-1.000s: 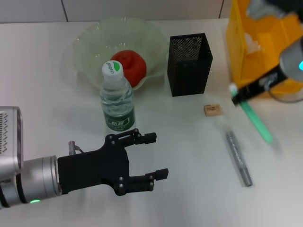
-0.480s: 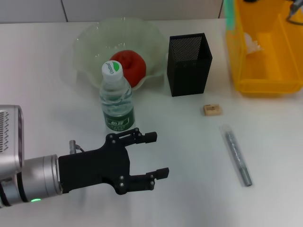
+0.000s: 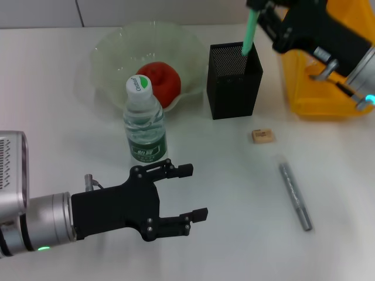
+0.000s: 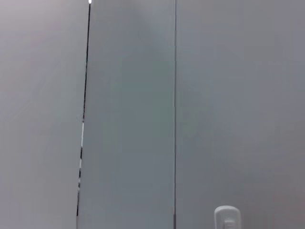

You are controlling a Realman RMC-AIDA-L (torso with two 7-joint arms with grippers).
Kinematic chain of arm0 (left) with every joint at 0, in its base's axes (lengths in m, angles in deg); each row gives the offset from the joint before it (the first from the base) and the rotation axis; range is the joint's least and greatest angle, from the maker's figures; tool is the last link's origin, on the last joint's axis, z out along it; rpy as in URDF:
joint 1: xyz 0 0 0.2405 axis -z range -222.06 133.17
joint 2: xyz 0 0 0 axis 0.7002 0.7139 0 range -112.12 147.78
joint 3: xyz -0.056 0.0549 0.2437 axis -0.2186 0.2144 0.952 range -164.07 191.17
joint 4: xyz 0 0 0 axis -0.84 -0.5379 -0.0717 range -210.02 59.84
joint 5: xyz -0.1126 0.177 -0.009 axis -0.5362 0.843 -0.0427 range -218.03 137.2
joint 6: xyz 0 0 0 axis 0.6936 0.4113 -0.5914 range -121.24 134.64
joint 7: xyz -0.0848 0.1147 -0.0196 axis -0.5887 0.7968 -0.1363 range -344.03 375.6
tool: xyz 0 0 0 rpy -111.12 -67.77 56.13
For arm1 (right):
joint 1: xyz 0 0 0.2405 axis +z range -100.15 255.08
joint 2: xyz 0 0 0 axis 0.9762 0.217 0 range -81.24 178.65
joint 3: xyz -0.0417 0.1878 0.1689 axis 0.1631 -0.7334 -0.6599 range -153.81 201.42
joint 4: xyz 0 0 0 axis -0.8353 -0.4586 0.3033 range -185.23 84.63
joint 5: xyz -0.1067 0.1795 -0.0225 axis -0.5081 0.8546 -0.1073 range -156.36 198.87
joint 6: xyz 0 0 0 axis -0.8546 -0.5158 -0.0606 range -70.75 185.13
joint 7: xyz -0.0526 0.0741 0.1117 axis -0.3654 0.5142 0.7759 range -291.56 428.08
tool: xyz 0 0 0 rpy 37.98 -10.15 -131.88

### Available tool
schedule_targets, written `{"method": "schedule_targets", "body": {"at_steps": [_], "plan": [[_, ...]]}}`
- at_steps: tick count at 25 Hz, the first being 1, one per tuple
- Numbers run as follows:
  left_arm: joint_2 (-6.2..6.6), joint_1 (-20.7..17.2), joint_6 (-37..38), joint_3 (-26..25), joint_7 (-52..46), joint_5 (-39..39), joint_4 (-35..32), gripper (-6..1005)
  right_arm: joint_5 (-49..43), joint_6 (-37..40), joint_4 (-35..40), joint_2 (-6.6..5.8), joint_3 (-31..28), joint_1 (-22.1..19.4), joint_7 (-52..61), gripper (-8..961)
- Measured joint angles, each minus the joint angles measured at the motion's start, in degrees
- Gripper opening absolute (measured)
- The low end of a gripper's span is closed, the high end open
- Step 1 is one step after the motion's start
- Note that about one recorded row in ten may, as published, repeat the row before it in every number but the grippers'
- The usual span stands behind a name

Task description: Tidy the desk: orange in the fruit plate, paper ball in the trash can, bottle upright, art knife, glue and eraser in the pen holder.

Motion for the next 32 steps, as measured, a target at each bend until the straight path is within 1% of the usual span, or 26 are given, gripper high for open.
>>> {"method": "schedule_targets", "body": {"at_steps": [1, 3, 4, 6, 10, 15, 16, 17, 18, 19, 20, 22, 23, 24, 25, 26, 27, 28, 29, 30, 31, 32], "plan": [[0.03, -0.03, 0.0, 0.0, -0.01, -0.01, 0.0, 794, 0.51, 0.26, -4.29, -0.03, -0.07, 1.62, -2.19, 188], [0.04, -0.1, -0.01, 0.0, 0.0, -0.01, 0.0, 794, 0.64, 0.15, -7.28, -0.01, -0.31, 2.99, -3.36, 188], [0.04, -0.1, -0.01, 0.0, 0.0, -0.01, 0.0, 794, 0.64, 0.15, -7.28, -0.01, -0.31, 2.99, -3.36, 188], [0.0, -0.16, -0.01, 0.0, 0.12, -0.01, 0.0, 794, 0.79, 0.18, -12.72, -0.04, -1.89, 5.67, -4.47, 188], [-0.02, -0.16, -0.01, 0.0, 0.28, -0.01, 0.0, 794, 0.88, 0.35, -14.58, 0.04, -2.38, 6.33, -6.37, 237], [-0.03, -0.2, -0.01, 0.0, 0.31, -0.01, 0.0, 794, 0.94, 0.16, -14.91, 0.21, -2.07, 5.92, -7.33, 299], [-0.01, -0.2, -0.01, 0.0, 0.31, -0.01, 0.0, 794, 0.94, 0.33, -14.79, 0.2, -2.01, 5.72, -7.22, 363], [0.01, -0.2, -0.01, 0.0, 0.25, -0.01, 0.0, 794, 0.84, 1.16, -12.64, 0.17, -2.03, 4.16, -5.68, 427], [0.03, -0.13, 0.01, 0.0, 0.12, -0.01, 0.0, 794, 0.2, 1.51, -7.05, 0.04, -1.93, 1.2, -0.47, 491], [0.03, -0.13, 0.01, 0.0, 0.12, -0.01, 0.0, 794, 0.2, 1.51, -7.05, 0.04, -1.93, 1.2, -0.47, 506], [0.06, -0.05, 0.06, 0.0, 0.04, -0.01, 0.0, 794, -0.4, 1.29, -3.95, -0.05, -1.92, -0.21, 2.25, 522], [0.1, 0.0, 0.11, 0.0, 0.0, -0.01, 0.0, 794, -6.53, -0.94, 8.8, -0.11, -2.27, -4.93, 14.79, 553], [0.1, 0.0, 0.11, 0.0, 0.0, -0.01, 0.0, 794, -6.53, -0.94, 8.8, -0.11, -2.27, -4.93, 14.79, 568], [0.12, 0.05, 0.15, 0.0, 0.0, -0.01, 0.0, 794, -15.1, -3.46, 20.2, 0.09, -3.09, -8.3, 27.35, 584], [0.12, 0.05, 0.15, 0.0, 0.0, -0.01, 0.0, 794, -15.1, -3.46, 20.2, 0.09, -3.09, -8.3, 27.35, 599], [0.12, 0.1, 0.17, 0.0, 0.0, -0.01, 0.0, 794, -22.59, -4.74, 27.91, 0.27, -3.77, -9.93, 36.72, 614], [0.14, 0.17, 0.19, 0.0, -0.02, -0.01, 0.0, 794, -37.09, -4.52, 39.37, 0.43, -4.88, -11.09, 52.52, 630], [0.14, 0.17, 0.19, 0.0, -0.02, -0.01, 0.0, 794, -37.09, -4.52, 39.37, 0.43, -4.88, -11.09, 52.52, 645], [0.13, 0.2, 0.2, 0.0, -0.03, -0.01, 0.0, 794, -47.57, -2.57, 45.91, 0.39, -5.61, -10.73, 64.21, 661], [0.13, 0.2, 0.2, 0.0, -0.03, -0.01, 0.0, 794, -55.03, 0.06, 49.63, 0.29, -6.08, -9.8, 72.41, 676], [0.11, 0.22, 0.21, 0.0, -0.03, -0.01, 0.0, 794, -60.44, 2.6, 52.41, 0.18, -6.54, -8.68, 78.23, 724], [0.08, 0.25, 0.2, 0.0, -0.03, -0.01, 0.0, 795, -68.81, 6.96, 55.76, 0.13, -6.92, -6.75, 86.48, 772]]}}
